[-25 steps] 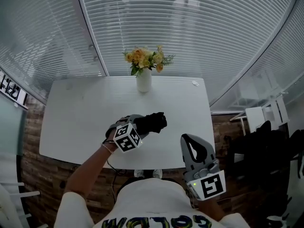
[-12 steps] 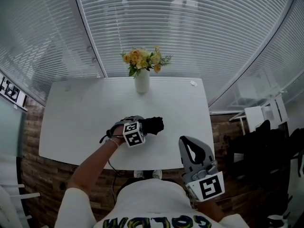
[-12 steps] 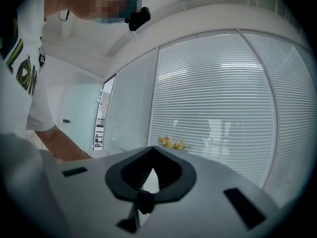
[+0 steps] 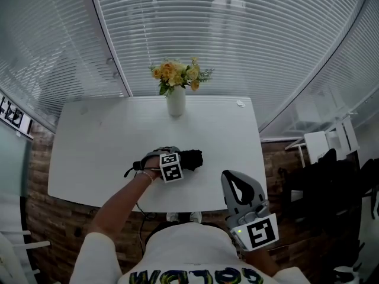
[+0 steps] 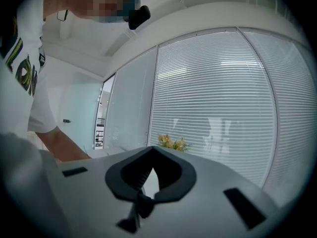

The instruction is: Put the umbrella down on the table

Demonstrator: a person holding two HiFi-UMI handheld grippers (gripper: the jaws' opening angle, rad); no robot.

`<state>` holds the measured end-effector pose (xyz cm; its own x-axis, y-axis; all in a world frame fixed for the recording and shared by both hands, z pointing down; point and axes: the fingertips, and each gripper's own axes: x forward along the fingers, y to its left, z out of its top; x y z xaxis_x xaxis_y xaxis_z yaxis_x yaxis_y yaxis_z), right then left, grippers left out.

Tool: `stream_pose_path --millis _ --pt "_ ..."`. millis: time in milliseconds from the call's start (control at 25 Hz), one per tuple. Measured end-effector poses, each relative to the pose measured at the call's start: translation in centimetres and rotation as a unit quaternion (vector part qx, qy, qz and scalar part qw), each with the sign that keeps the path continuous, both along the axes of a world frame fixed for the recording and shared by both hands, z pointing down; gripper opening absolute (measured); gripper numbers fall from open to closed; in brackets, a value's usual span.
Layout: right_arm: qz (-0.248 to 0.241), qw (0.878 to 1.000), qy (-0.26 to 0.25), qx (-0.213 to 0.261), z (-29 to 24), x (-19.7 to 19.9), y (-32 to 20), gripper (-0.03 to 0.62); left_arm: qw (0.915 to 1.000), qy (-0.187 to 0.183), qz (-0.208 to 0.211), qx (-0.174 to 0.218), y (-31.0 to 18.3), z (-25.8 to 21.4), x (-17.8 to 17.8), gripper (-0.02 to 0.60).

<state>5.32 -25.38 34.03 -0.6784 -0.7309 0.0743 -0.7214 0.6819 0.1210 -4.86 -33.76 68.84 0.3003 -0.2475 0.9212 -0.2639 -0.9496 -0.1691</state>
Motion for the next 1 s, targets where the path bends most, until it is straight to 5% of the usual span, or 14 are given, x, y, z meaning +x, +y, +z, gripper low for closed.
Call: stream_pose_path --millis 360,600,1000 --pt "0.002 1.0 0.002 -0.002 0.0 0.2 -0.1 0.009 0.9998 -0.019 0.006 -0.007 0.9 1.9 -0.1 0.288" --pt "0.0 1.0 0.004 -0.003 0.1 0.0 -0.1 0.009 0.9996 -0.02 -0.002 0.022 0.5 1.5 -0.3 0.319" --pt "-0.006 1.0 0.008 -0.004 0.3 -0.5 -0.2 0.009 0.9959 0.025 -0.043 0.075 0.2 -2.8 -1.2 0.33"
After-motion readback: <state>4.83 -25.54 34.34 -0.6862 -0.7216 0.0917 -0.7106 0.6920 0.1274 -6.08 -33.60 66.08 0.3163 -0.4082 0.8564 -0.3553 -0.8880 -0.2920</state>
